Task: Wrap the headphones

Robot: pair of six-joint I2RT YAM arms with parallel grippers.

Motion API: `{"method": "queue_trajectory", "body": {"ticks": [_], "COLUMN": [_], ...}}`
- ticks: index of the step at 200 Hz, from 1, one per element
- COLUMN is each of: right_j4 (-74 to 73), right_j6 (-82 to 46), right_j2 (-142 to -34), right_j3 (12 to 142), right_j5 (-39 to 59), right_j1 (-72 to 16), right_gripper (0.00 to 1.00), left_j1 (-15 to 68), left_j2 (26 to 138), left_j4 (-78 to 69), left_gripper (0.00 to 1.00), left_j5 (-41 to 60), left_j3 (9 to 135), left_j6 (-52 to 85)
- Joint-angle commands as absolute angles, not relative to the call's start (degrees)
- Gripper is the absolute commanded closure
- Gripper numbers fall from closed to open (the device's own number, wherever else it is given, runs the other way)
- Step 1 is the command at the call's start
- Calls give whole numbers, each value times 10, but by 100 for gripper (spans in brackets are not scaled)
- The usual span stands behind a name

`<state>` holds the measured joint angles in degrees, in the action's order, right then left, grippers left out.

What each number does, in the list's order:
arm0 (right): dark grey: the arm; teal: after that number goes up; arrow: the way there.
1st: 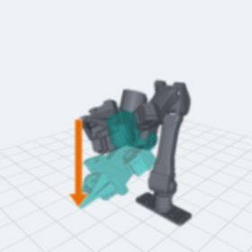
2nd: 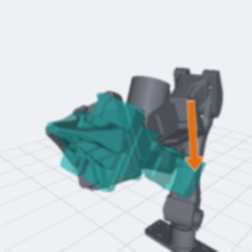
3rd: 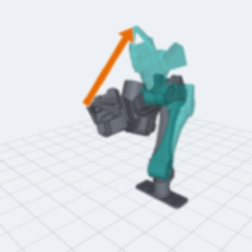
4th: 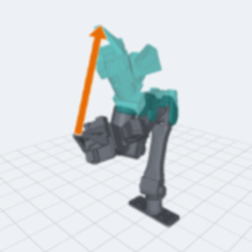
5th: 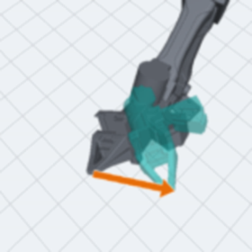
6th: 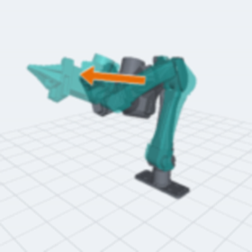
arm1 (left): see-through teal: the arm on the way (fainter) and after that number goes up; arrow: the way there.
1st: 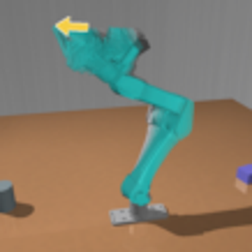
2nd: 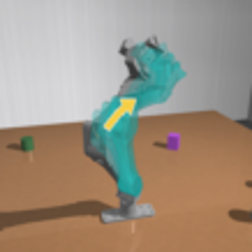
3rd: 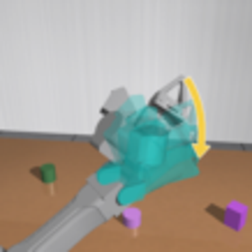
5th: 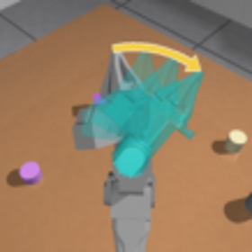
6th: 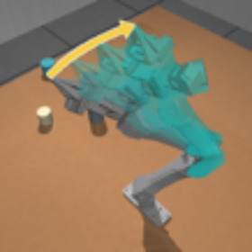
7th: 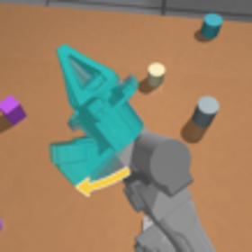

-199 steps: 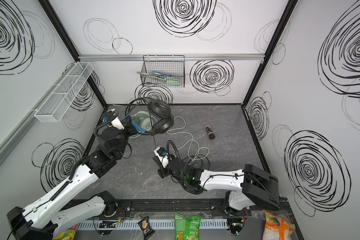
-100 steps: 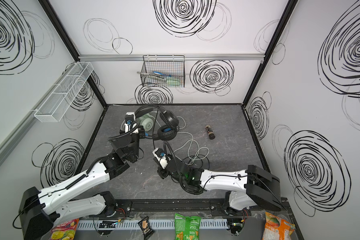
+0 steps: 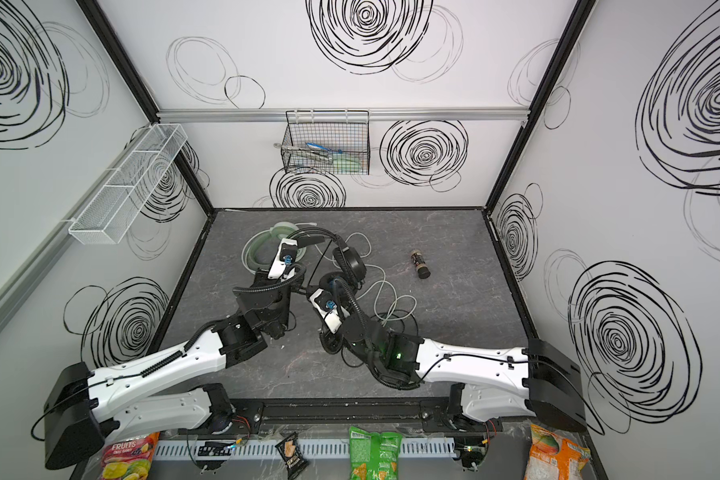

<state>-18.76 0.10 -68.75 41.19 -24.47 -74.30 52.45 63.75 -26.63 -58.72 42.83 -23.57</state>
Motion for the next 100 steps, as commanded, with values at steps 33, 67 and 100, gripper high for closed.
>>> {"method": "queue_trajectory", "body": {"ticks": [33,67,100], "right_j4": [-129,-114,-116], "right_j6": [68,71,74], "right_j2": [-653,-633,-627], "right_j3": [444,435,432], "right_j5": [-304,-328,-368], "right_j1": [-748,-747,-747], "right_gripper": [100,100,100], "left_j1": [552,555,572], "left_j2": [651,641,634], "left_j4": [-235,-208,-196], "left_gripper": [100,100,100], "left_j5": [-615,-611,-621], "left_j3": [452,459,471], "left_j6": [-272,-265,-292]}}
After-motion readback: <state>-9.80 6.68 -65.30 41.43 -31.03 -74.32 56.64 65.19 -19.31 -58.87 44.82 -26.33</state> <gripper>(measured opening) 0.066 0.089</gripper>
